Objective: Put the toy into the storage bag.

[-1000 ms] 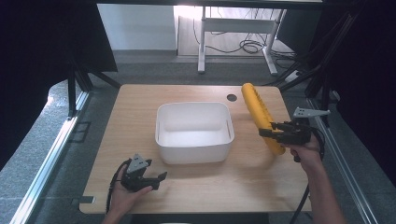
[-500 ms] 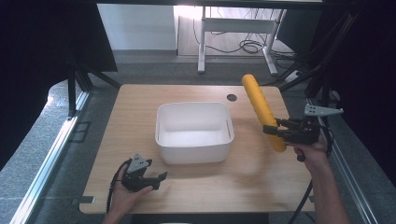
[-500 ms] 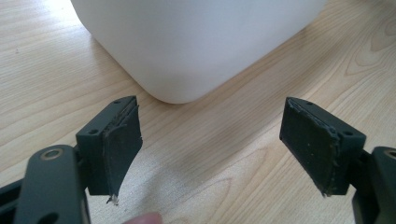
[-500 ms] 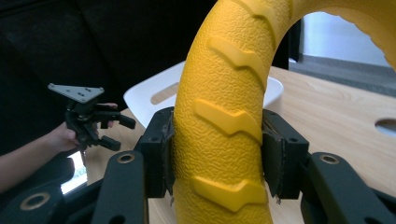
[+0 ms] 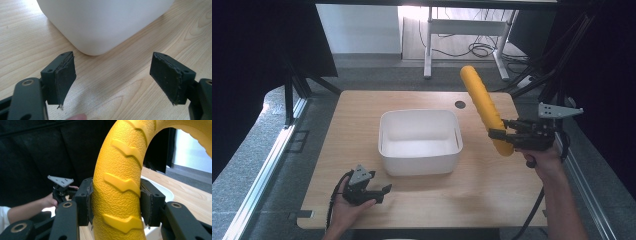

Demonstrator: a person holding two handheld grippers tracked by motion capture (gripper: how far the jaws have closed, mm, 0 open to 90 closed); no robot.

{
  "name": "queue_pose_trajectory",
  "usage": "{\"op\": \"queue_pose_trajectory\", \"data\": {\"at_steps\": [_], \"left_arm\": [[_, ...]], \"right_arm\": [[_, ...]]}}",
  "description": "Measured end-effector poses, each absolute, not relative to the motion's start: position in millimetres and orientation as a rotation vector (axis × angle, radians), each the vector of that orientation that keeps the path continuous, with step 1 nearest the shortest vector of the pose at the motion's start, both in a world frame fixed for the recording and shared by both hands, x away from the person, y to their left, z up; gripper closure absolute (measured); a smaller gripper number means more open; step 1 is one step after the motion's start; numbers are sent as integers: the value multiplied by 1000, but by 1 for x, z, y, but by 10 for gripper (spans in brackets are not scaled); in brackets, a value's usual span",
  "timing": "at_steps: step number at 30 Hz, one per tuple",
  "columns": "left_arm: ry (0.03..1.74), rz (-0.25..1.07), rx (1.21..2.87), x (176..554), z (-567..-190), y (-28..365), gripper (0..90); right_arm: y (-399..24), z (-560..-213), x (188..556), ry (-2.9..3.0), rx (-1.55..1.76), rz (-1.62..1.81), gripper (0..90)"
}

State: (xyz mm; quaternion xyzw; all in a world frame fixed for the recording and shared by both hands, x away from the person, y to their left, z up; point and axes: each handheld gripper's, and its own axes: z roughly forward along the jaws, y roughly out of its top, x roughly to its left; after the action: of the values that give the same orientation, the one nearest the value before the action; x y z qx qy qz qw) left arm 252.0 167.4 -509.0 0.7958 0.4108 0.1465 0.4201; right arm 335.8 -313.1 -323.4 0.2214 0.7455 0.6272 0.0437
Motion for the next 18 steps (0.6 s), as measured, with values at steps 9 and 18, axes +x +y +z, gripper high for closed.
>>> {"op": "queue_pose_trajectory", "data": {"at_steps": [9,18], "left_arm": [[1034,370,1989,252,-509,169,206],[1034,373,1988,252,-509,169,206]], "right_arm": [[-304,-312,337,2267,631,1955,512],[-287,-299,335,2290,556,1975,512]]}}
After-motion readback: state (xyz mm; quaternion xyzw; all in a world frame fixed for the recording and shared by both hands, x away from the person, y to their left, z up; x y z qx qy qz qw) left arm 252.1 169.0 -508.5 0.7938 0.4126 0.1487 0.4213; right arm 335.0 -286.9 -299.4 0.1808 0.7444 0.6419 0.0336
